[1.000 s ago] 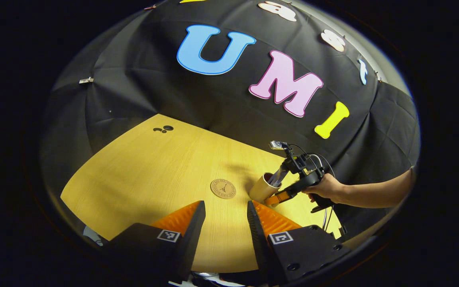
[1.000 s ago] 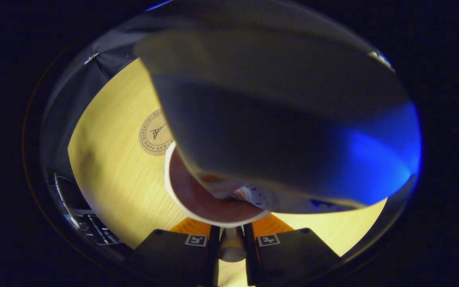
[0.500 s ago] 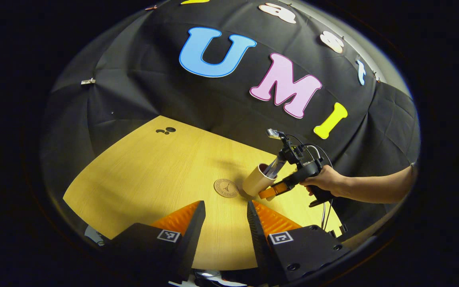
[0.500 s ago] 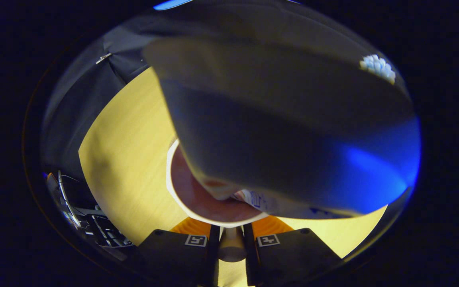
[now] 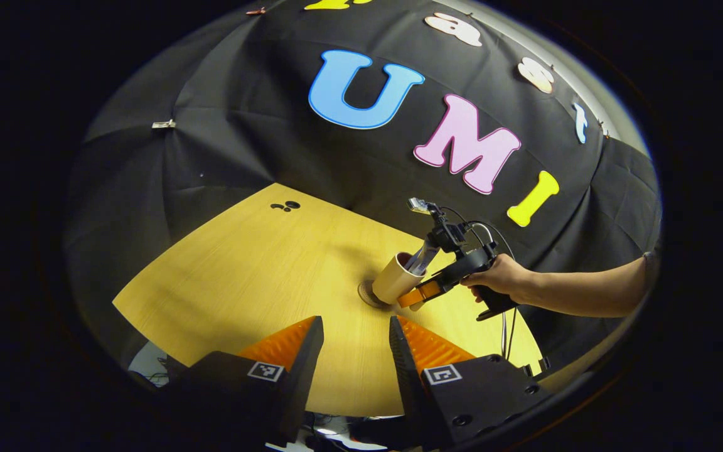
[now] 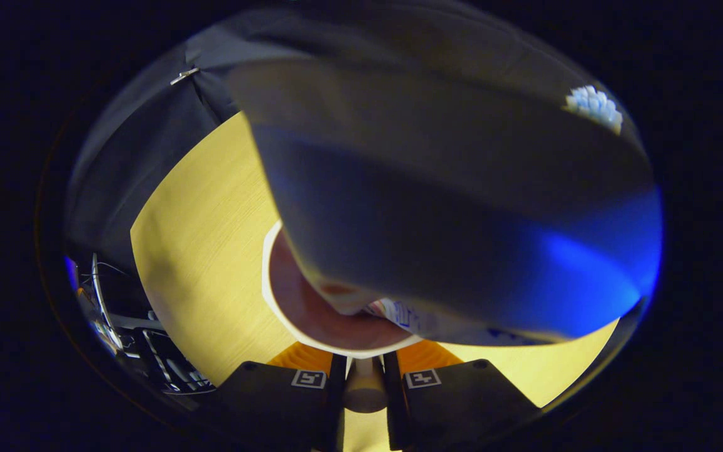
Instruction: Put the toothbrush and toothpaste on the desktop into the cup, then pick up the cup and place it on the coaster on the desktop.
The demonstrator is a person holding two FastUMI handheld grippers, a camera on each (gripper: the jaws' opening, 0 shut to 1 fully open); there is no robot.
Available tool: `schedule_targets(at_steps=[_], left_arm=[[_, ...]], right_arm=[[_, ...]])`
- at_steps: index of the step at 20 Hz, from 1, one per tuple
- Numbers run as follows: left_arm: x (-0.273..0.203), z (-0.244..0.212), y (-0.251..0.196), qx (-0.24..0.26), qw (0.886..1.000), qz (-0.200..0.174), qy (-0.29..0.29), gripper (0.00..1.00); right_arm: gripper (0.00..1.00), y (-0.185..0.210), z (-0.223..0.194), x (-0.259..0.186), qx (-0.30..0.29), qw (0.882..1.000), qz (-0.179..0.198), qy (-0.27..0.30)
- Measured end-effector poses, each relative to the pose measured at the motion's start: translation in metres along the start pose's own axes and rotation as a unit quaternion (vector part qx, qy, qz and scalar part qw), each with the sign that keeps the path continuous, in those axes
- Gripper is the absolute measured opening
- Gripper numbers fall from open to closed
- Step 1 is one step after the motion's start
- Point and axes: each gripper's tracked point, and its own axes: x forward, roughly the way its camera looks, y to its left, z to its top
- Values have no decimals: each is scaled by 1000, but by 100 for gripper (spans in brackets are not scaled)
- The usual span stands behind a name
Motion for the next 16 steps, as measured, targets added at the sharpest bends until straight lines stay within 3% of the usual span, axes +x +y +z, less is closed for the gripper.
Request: schedule_targets(at_steps=[8, 9, 10, 15, 16], left_arm=[[-6, -6, 11, -11, 1000, 21, 6, 66], [-6, -7, 11, -11, 1000, 21, 6, 66], [-6, -7, 11, -11, 1000, 20, 6, 66], [-5, -6, 9, -9, 1000, 18, 8, 66], [-6, -6, 9, -10, 1000, 17, 9, 66]], right_arm=[[31, 0, -2, 2, -8, 1000, -4, 12], [26, -1, -3, 3, -9, 1000, -4, 14], [30, -1, -3, 3, -12, 1000, -5, 15], [31, 1, -5, 5, -14, 1000, -9, 19], [27, 2, -4, 5, -16, 1000, -10, 19]])
